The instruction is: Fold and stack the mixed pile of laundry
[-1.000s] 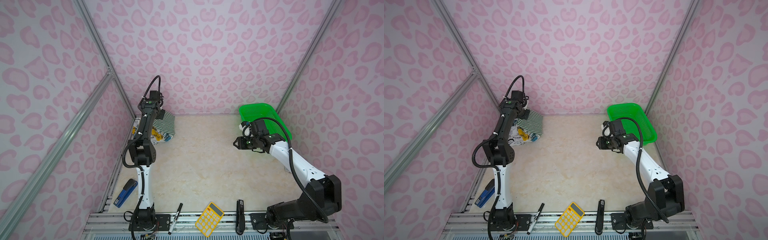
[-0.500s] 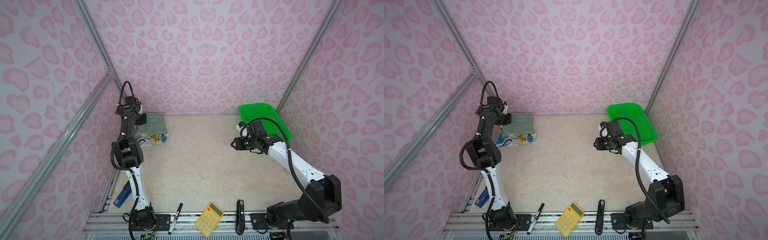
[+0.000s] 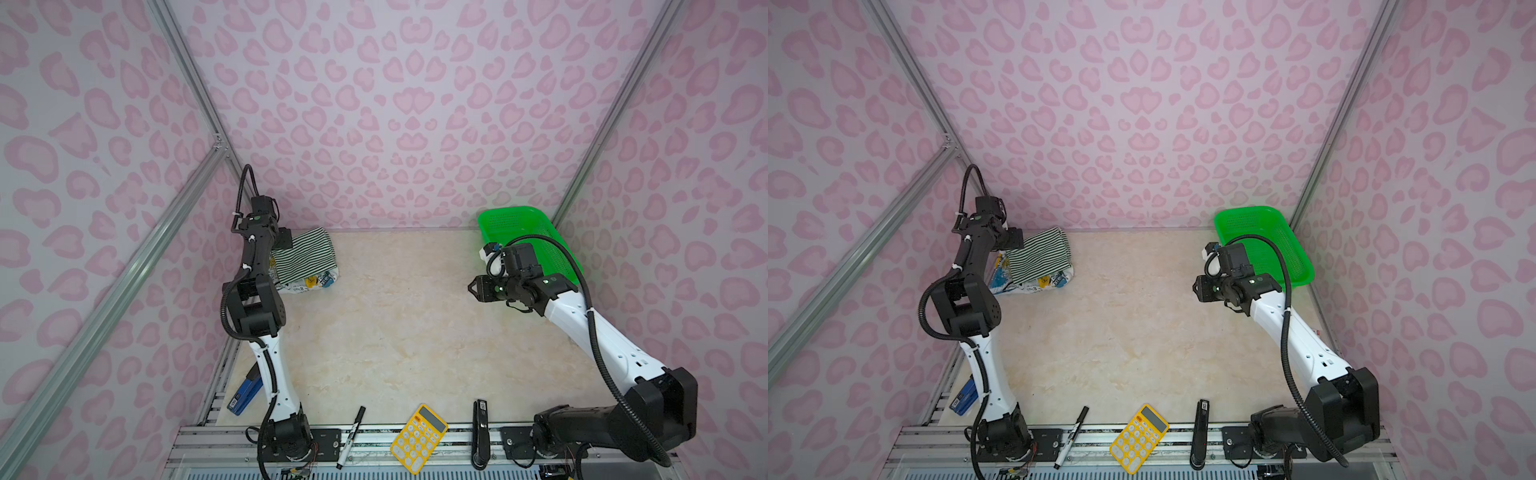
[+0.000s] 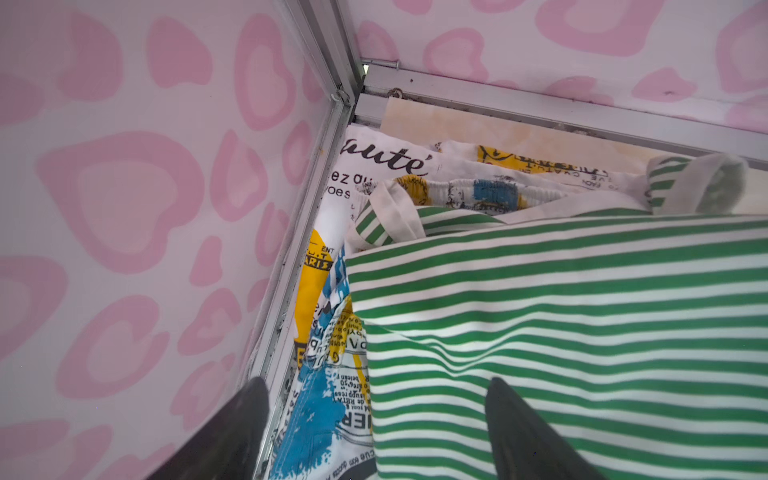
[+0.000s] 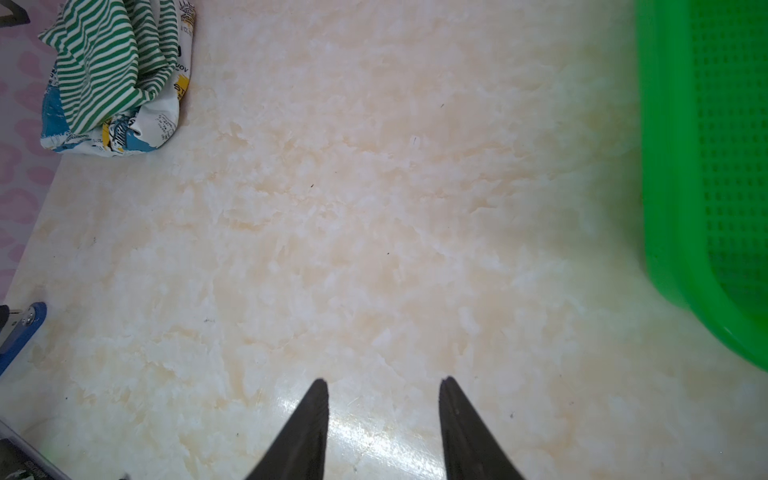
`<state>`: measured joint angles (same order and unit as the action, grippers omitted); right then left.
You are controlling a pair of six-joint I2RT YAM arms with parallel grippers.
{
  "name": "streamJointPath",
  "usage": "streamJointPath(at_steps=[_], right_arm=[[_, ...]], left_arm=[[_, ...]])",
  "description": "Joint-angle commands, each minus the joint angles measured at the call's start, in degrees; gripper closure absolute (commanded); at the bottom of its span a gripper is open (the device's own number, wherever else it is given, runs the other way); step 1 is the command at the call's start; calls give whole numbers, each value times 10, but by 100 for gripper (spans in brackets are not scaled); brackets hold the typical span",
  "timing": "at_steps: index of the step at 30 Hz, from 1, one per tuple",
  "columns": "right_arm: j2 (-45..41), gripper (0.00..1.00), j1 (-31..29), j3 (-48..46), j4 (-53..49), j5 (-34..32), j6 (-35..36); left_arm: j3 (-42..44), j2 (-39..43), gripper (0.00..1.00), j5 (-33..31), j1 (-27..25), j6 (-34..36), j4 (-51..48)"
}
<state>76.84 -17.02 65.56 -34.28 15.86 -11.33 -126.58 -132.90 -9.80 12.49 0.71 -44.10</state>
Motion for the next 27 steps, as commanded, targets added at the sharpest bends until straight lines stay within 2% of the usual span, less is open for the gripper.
streamJointPath(at_steps=[1, 5, 7, 10, 15, 18, 22, 27], right_arm=[[-13, 55, 10, -11, 23, -21, 13], [-37, 51, 31, -31, 64, -36, 26], [-48, 45, 47, -41, 91, -50, 39], [-66, 33, 78, -65, 151, -76, 49], [-88, 13, 139, -150, 304, -110, 35], [-79, 5, 165, -216, 413, -135, 28], [-30, 4, 188, -280, 513, -169, 27], [21, 1, 205, -372, 672, -174, 25]], left_arm=[[49, 81, 13, 33, -1, -31, 57], [163, 198, 11, 47, -11, -34, 143], [262, 280, 8, 60, -14, -38, 203], [418, 406, 2, 78, -13, -46, 305], [636, 562, 2, 78, -14, -65, 400], [754, 614, 3, 61, -22, -79, 454], [906, 654, 2, 31, -44, -81, 598], [1004, 625, 2, 22, -66, -79, 734]])
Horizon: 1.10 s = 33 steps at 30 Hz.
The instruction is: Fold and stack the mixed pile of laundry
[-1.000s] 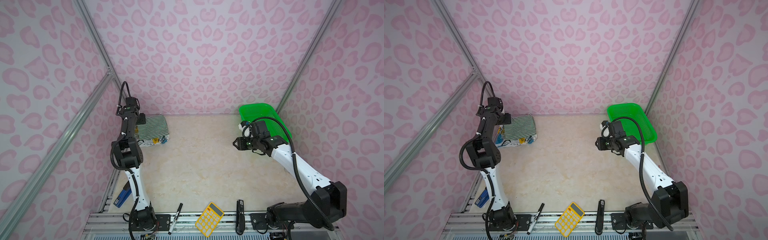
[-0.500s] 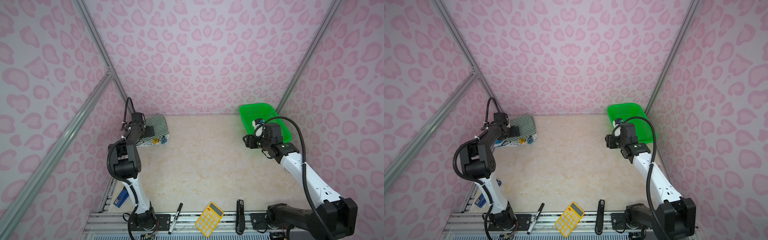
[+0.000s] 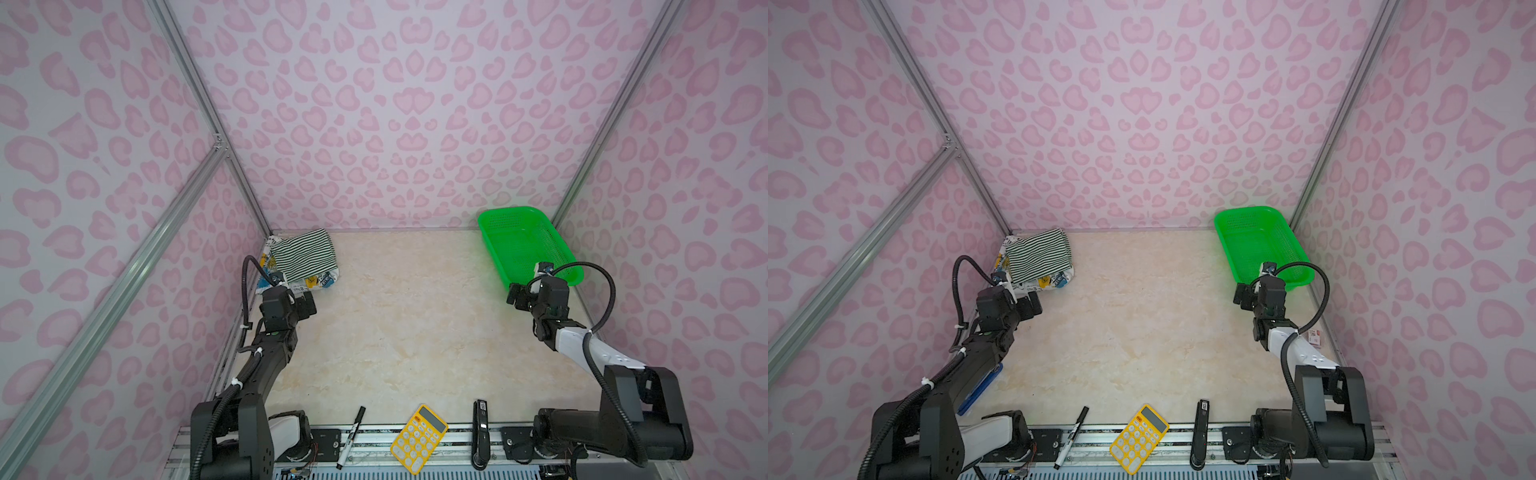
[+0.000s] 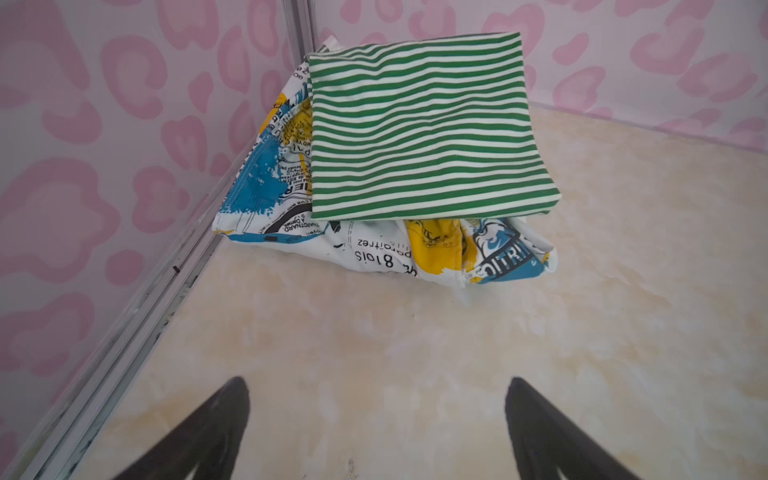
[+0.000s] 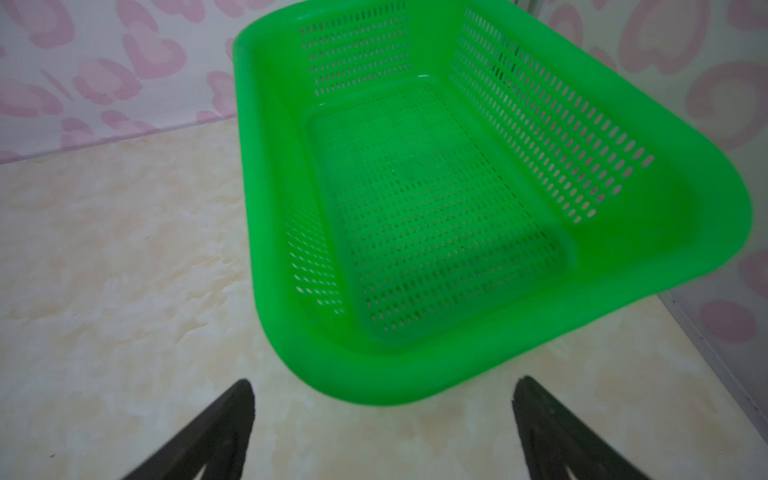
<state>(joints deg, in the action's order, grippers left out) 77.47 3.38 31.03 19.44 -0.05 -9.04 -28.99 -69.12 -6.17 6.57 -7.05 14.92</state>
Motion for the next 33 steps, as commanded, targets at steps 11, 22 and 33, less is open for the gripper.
streamJointPath(at_steps=[11, 22, 33], right_arm=[[132, 0, -5, -171, 511, 6, 54], [123, 0, -24, -132, 423, -16, 71], [123, 0, -28, -126, 411, -13, 77]], left_arm=[[59, -131, 3, 1, -41, 21, 318], [106, -153, 3, -29, -57, 27, 422], [109, -155, 3, -31, -58, 30, 434]])
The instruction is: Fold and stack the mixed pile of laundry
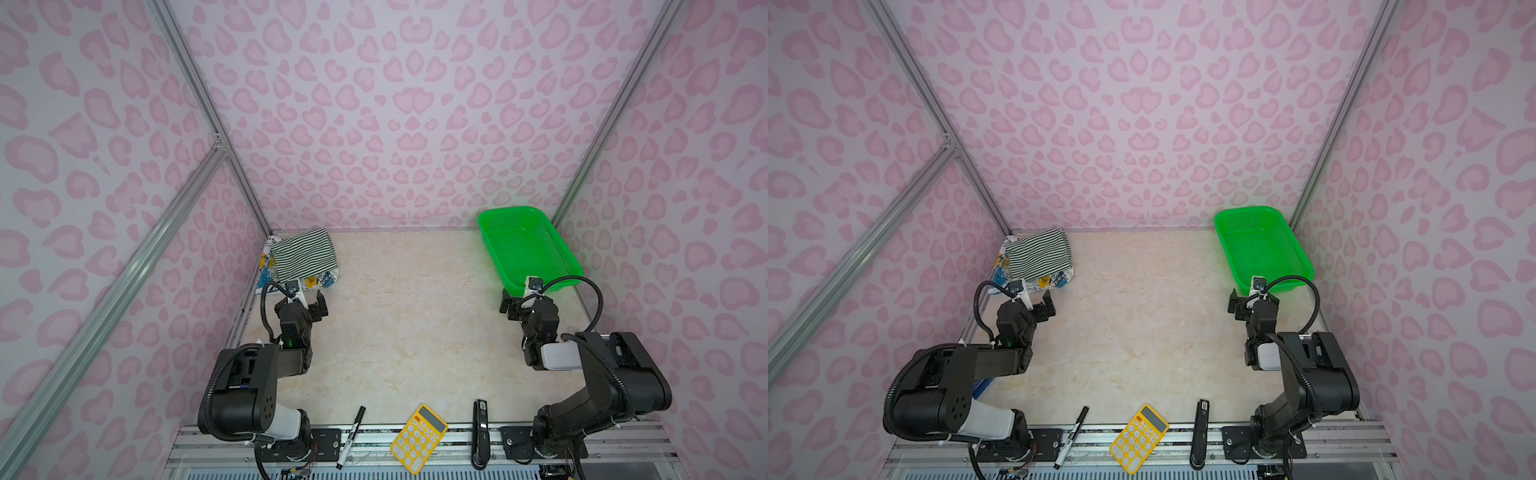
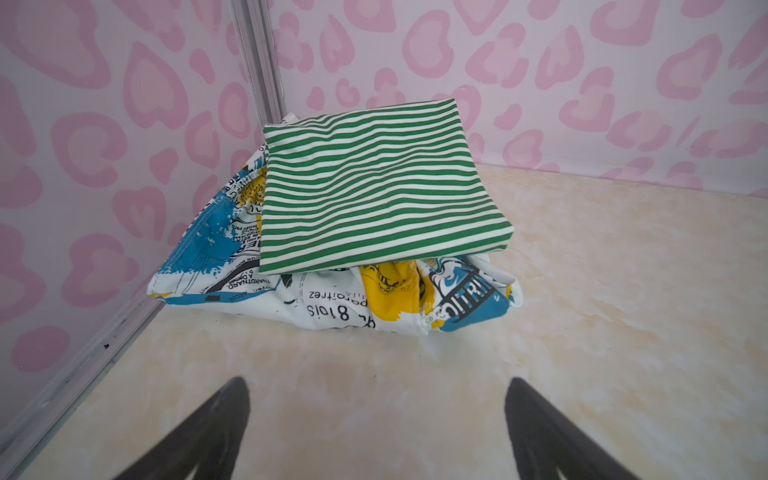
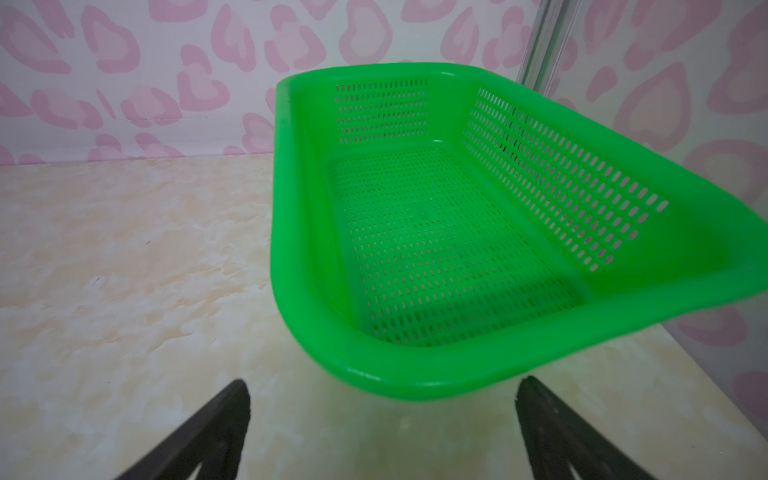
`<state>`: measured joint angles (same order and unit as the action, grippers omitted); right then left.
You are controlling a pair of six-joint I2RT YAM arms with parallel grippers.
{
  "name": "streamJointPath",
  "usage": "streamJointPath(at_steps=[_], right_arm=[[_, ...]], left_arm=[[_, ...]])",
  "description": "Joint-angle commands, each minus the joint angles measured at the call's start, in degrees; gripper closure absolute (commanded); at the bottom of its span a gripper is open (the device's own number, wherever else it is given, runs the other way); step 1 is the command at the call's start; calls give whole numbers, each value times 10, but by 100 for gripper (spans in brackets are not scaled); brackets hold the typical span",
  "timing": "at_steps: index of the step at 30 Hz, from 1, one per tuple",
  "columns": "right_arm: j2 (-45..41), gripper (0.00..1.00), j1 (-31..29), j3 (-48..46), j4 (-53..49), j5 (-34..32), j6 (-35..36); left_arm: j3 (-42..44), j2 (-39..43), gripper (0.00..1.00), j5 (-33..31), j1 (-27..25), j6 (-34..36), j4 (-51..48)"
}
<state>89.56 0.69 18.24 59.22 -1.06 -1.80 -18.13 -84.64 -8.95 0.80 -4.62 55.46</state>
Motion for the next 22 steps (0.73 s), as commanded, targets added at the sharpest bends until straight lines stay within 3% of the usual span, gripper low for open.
streamJointPath(at_steps=[1, 22], right_arm=[[3, 0, 0, 2, 13, -3, 5], [2, 0, -1, 2, 13, -3, 5]], left_arm=[[1, -1, 3, -3, 0, 5, 29], [1, 0, 3, -5, -3, 7, 28]])
